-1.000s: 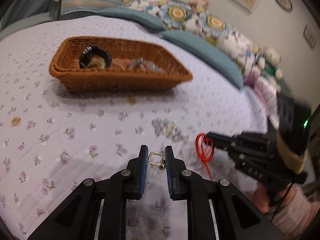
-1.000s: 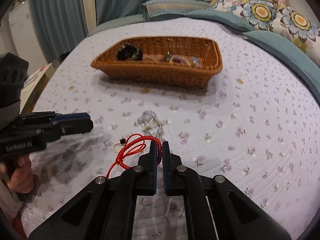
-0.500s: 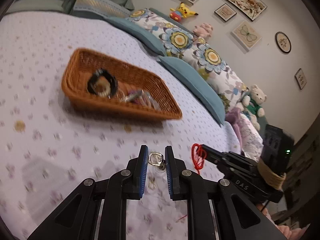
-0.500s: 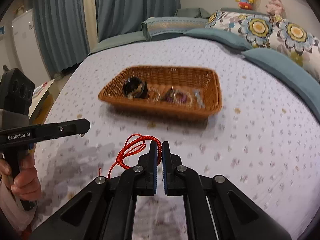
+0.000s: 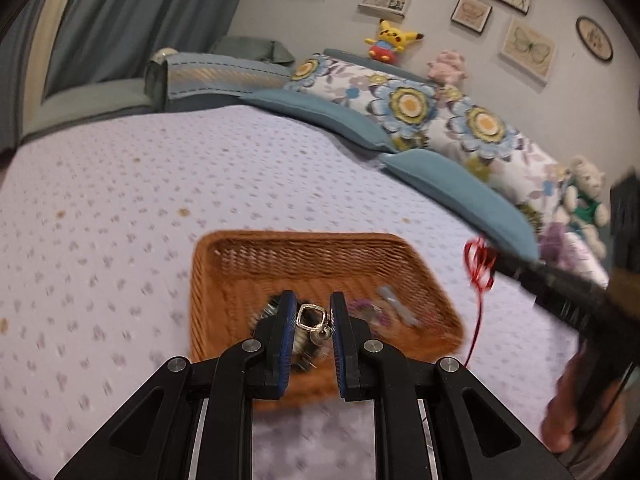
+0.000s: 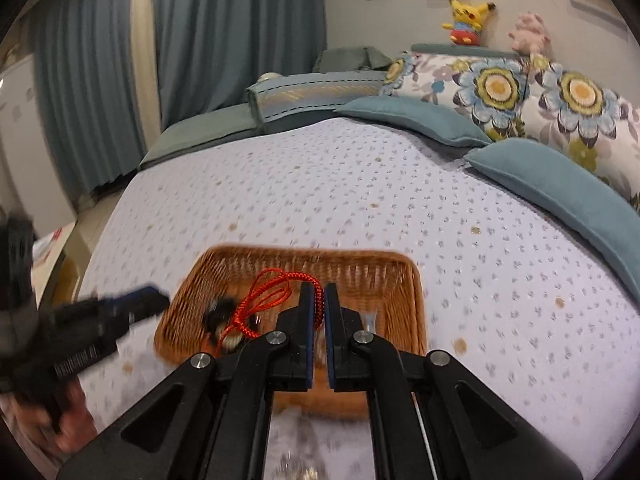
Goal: Organize jewelry
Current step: 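Carry the earring and red bracelet into the wicker basket and open both tools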
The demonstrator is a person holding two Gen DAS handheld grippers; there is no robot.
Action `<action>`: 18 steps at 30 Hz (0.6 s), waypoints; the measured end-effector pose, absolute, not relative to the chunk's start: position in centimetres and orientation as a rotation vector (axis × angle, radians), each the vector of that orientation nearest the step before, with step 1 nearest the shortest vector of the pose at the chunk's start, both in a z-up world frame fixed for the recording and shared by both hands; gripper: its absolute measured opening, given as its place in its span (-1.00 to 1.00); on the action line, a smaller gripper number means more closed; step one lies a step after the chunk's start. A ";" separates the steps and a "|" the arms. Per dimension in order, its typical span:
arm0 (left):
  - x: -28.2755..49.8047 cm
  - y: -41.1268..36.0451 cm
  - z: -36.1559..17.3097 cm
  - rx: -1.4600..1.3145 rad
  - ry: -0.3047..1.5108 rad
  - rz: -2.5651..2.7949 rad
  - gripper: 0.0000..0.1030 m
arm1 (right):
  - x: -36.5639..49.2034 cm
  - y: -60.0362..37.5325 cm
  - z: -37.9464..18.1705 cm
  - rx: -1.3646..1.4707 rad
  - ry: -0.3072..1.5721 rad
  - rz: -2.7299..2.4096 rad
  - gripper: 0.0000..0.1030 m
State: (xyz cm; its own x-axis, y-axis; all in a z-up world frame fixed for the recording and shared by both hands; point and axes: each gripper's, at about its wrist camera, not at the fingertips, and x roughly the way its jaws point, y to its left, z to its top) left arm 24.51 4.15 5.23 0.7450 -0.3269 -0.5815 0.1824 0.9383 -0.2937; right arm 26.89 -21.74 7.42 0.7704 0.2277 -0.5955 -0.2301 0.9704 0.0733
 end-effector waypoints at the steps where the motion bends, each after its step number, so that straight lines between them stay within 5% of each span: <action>1: 25.0 4.3 4.8 -0.215 0.680 -0.270 -0.67 | 28.3 -22.0 7.3 0.019 0.656 0.241 -0.89; 18: 28.0 3.9 -0.7 -0.152 0.791 -0.218 -0.66 | 37.7 -21.1 -3.3 0.074 0.976 0.140 -0.89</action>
State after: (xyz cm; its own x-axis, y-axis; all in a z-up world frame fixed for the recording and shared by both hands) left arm 28.03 3.89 -0.68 0.6825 -0.2505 -0.6867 0.1367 0.9666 -0.2167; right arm 37.72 -21.11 -3.31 0.5523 0.1515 -0.8197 -0.0849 0.9885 0.1255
